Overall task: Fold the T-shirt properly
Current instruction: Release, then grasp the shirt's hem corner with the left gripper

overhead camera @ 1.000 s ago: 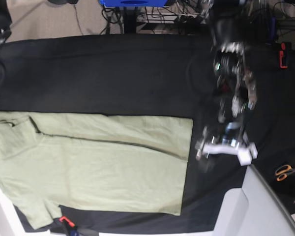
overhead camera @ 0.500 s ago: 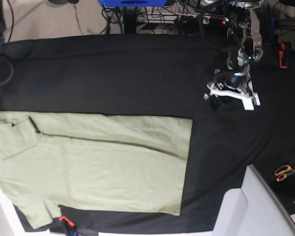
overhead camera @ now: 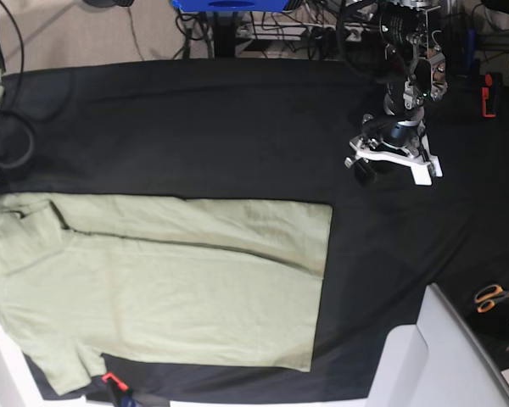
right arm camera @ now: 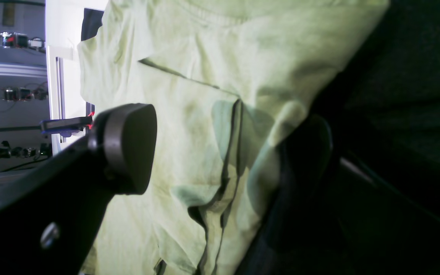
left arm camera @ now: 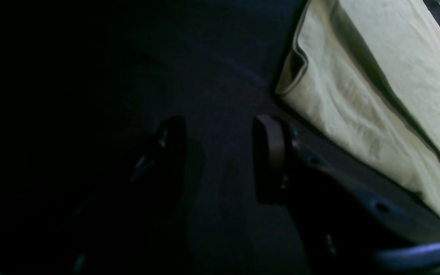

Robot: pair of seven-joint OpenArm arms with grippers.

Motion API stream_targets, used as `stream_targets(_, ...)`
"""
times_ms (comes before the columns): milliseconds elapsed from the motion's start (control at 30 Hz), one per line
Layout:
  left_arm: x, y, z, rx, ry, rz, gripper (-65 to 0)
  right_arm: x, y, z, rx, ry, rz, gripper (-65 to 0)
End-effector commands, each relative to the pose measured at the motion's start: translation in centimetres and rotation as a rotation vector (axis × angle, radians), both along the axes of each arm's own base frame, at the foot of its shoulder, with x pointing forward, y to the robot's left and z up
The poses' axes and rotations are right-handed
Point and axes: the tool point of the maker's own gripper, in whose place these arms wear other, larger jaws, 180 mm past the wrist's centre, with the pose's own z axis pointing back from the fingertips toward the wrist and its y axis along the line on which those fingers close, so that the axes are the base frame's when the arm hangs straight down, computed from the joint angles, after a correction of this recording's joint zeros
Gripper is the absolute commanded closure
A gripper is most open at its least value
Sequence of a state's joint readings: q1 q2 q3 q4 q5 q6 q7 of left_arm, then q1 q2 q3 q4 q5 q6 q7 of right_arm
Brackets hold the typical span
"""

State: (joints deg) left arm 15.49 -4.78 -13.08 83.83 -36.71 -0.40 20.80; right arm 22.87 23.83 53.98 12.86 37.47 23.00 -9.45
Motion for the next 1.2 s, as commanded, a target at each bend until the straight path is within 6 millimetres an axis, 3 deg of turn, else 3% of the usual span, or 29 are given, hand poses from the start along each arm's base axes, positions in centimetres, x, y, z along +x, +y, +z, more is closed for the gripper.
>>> stream_targets(0, 0.9, 0.2, 1.1, 0.003, -0.045, 0.001, -26.2, 0.8, 0.0, 0.6, 0.004, -0.001, 0.026, -50.7)
stream_targets(67, 0.9, 0.2, 1.0, 0.003, -0.043, 0.002, -26.2, 0.9, 0.0, 0.7, 0.002, -0.004, 0.028, -48.3)
stream_targets(167, 0.9, 0.2, 1.0, 0.003, -0.043, 0.002, -26.2, 1.0, 0.0, 0.8, 0.003, -0.006, 0.029, -35.6)
stream_targets(333, 0.9, 0.2, 1.1, 0.003, -0.045, 0.002, -26.2, 0.9, 0.0, 0.7, 0.005, -0.003, 0.027, -20.6)
stream_targets(467, 0.9, 0.2, 1.0, 0.001, -0.043, 0.002, -26.2, 0.6, 0.0, 0.3, 0.014, 0.02, 0.02, -0.3)
stream_targets(733, 1.4, -1.2, 0.6, -0.246, -0.069, 0.114, -26.2, -0.6, -0.4, -0.8, 0.033, 0.085, -0.021, 0.0)
stream_targets(967, 3.0, -3.0, -2.4, -0.336, -0.006, 0.149, -26.2, -1.4, -0.5, -1.2, 0.028, 0.1, -0.019, 0.0)
stream_targets(1167, 4.8, -4.7, -3.5, -0.397, 0.013, 0.176, -26.2, -1.4, -0.5, -1.2, 0.028, 0.101, -0.018, 0.0)
